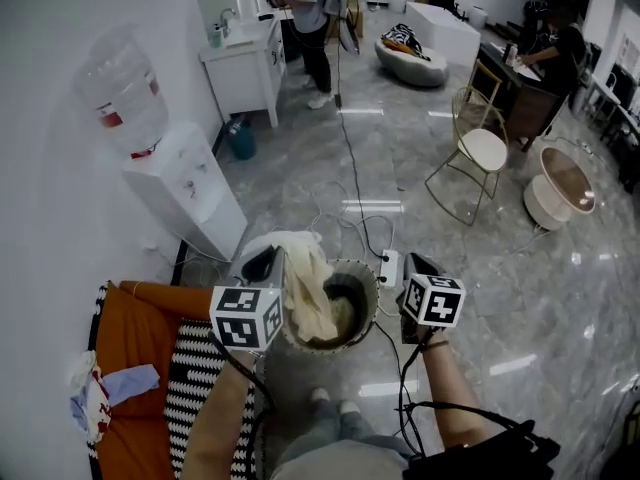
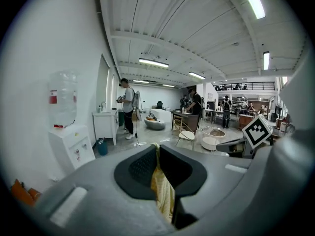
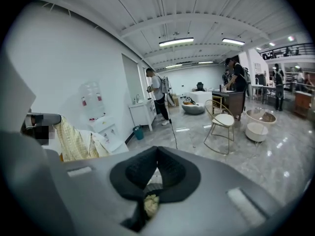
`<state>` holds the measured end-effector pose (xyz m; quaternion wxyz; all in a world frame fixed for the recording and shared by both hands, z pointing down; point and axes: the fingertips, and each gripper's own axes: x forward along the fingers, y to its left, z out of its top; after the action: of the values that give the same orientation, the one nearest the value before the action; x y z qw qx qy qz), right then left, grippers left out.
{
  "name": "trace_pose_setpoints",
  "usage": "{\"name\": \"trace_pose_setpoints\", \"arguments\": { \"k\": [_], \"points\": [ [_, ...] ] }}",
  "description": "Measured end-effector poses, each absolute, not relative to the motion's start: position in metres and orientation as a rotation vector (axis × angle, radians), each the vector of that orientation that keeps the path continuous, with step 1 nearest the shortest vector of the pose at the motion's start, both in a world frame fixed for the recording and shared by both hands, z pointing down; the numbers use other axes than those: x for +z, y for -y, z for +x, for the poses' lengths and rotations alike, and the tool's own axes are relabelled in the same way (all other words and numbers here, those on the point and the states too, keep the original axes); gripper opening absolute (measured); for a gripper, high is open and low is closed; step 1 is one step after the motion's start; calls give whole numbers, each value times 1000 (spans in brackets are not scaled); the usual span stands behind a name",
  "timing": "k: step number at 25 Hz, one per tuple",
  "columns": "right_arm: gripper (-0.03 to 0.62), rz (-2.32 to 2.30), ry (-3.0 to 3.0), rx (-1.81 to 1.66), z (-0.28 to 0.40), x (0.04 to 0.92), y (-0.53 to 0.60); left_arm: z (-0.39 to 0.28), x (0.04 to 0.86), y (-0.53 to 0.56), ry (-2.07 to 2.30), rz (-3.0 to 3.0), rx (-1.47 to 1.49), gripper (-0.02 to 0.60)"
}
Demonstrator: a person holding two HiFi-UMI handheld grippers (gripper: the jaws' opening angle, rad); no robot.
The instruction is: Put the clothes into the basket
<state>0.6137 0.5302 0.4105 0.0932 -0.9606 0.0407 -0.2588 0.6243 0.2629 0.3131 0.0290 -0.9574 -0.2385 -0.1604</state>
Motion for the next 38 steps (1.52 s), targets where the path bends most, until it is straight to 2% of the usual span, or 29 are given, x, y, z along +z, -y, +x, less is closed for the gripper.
{"name": "trace_pose_setpoints", "arguments": {
  "k": [16,22,23,25,38],
  "points": [
    [3,-2769,134,-991,597,526,-582,659,506,-313,914,-2860,-942,28],
    [3,-2729,198,-1021,582,551,-597,663,550,-327,916,-2785,-1053,31],
    [3,-2722,205,-1029,578,554,-598,663,554,-329,922,-2779,-1071,42],
    [3,-2708,215,-1044,573,559,-599,663,555,-334,944,-2790,-1081,118],
    [3,-2719,121,-1021,582,545,-576,651,532,-295,826,-2891,-1051,106]
  ]
}}
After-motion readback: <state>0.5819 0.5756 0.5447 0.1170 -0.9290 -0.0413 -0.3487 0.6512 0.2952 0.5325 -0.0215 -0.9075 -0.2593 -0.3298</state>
